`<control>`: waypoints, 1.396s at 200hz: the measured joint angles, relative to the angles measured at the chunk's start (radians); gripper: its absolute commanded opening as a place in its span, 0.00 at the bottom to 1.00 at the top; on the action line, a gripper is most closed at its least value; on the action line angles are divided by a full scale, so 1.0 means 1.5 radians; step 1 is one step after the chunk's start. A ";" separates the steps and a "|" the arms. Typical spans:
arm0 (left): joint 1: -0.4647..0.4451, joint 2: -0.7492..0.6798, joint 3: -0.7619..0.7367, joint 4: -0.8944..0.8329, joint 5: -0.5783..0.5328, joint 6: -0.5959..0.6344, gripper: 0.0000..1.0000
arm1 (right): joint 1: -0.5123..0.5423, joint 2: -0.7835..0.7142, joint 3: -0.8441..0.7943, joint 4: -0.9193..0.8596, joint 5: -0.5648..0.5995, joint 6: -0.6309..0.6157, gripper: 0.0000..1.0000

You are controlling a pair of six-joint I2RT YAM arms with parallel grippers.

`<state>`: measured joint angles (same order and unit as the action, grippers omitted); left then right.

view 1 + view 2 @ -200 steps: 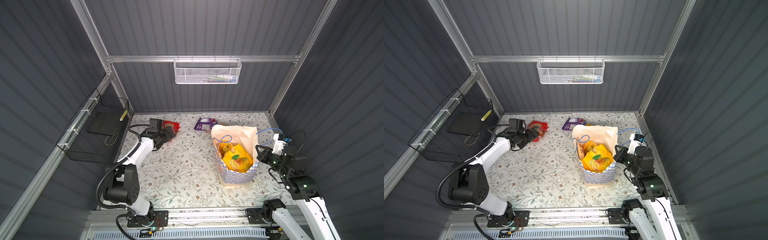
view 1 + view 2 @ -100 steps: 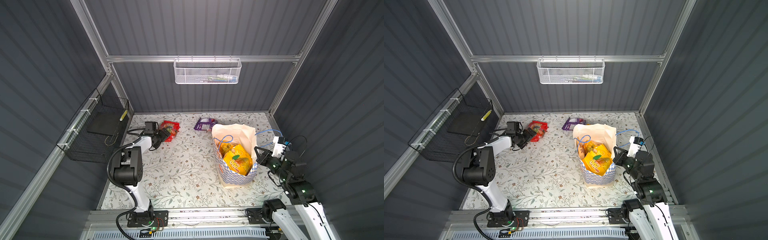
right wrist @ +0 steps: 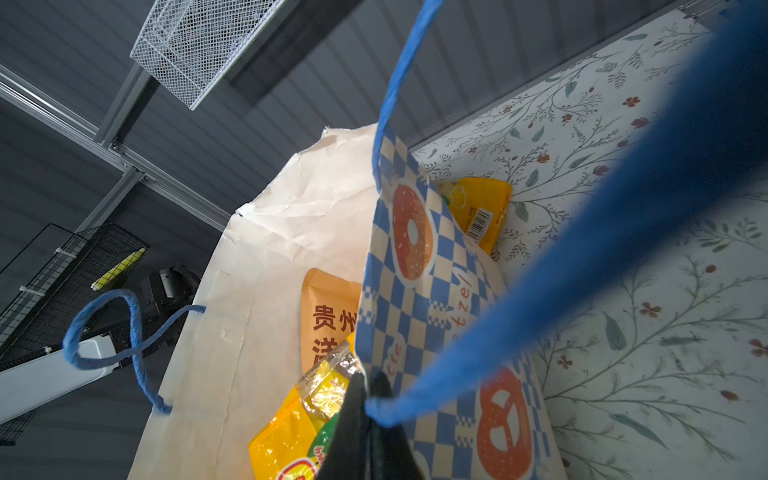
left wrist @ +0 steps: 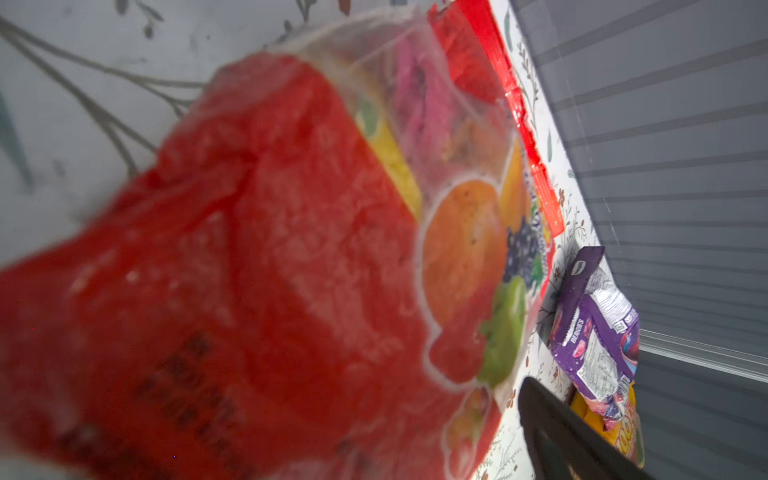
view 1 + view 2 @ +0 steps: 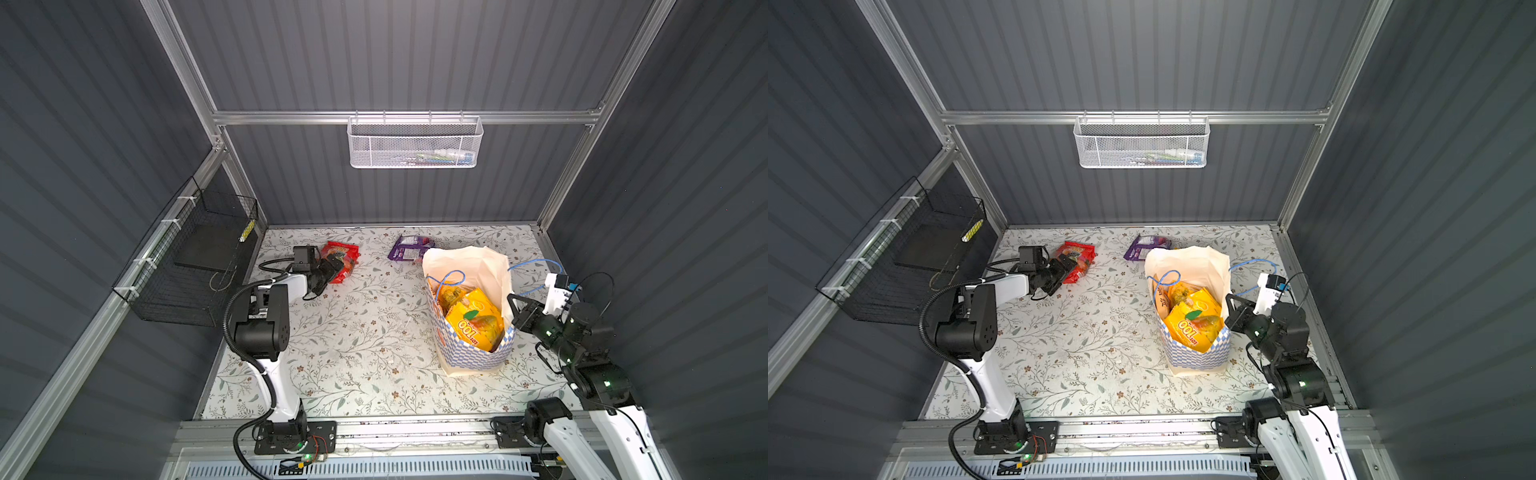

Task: Place the snacks into the paper bag
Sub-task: 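Grasp the red fruit candy bag with the left gripper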

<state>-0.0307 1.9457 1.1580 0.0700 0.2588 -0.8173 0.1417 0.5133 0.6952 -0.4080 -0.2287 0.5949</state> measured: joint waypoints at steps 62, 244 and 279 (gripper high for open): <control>0.000 0.050 0.059 0.001 -0.024 -0.005 0.86 | 0.000 -0.003 -0.001 0.000 0.000 0.000 0.00; 0.007 0.036 0.063 -0.058 0.024 0.013 0.00 | 0.000 -0.010 -0.002 -0.004 0.000 0.000 0.00; 0.004 -0.036 0.029 -0.106 0.038 0.014 0.00 | 0.000 -0.010 -0.002 -0.004 0.000 -0.001 0.00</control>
<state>-0.0242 1.8915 1.2015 -0.0883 0.3157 -0.7967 0.1417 0.4976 0.6918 -0.4137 -0.2287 0.5941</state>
